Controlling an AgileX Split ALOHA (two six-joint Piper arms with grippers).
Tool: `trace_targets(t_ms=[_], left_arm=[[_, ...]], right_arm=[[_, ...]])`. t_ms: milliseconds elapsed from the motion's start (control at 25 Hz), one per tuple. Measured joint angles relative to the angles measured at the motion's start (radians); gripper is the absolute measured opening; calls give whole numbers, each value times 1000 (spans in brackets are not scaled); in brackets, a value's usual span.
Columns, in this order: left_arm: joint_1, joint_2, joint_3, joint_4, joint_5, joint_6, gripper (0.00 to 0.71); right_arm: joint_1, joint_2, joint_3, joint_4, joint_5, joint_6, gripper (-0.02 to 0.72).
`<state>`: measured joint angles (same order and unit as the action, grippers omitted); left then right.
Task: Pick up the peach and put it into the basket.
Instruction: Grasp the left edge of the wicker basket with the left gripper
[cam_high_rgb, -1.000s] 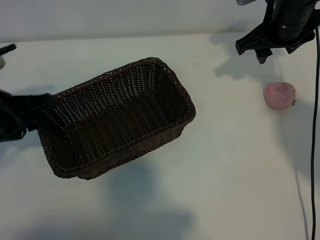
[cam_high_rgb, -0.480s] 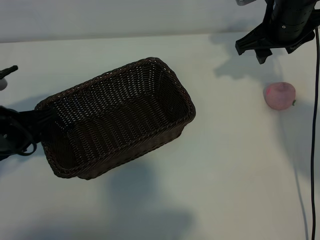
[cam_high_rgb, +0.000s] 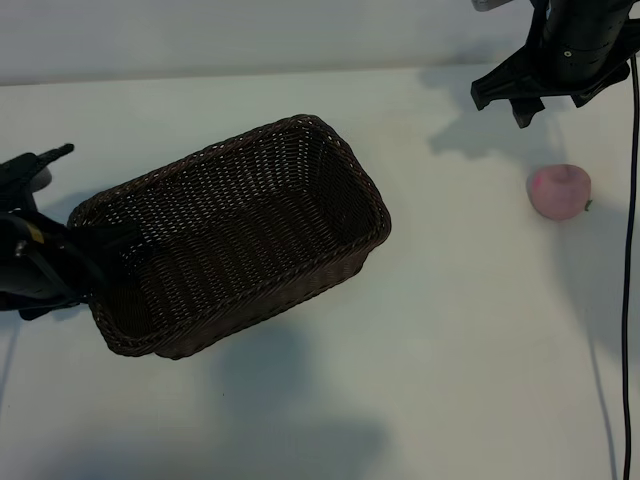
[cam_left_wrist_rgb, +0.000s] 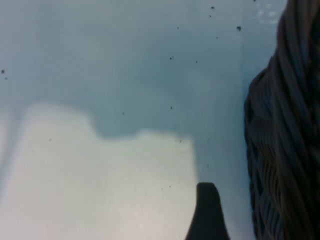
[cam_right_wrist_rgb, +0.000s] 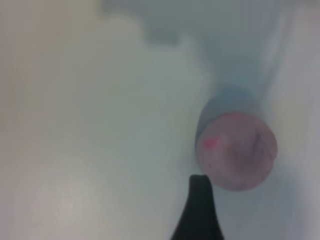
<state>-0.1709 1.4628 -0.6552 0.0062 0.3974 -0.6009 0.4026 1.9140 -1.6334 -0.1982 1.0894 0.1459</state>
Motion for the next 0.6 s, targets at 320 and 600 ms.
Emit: trace_targets(t_ms=[320,600], left_arm=[[0,55,1,5,-19,0,509],[0,67,1,-6,-23,0,507]], right_arm=[[0,0,0,0,0,0,556],[0,0,0,0,0,0,556]])
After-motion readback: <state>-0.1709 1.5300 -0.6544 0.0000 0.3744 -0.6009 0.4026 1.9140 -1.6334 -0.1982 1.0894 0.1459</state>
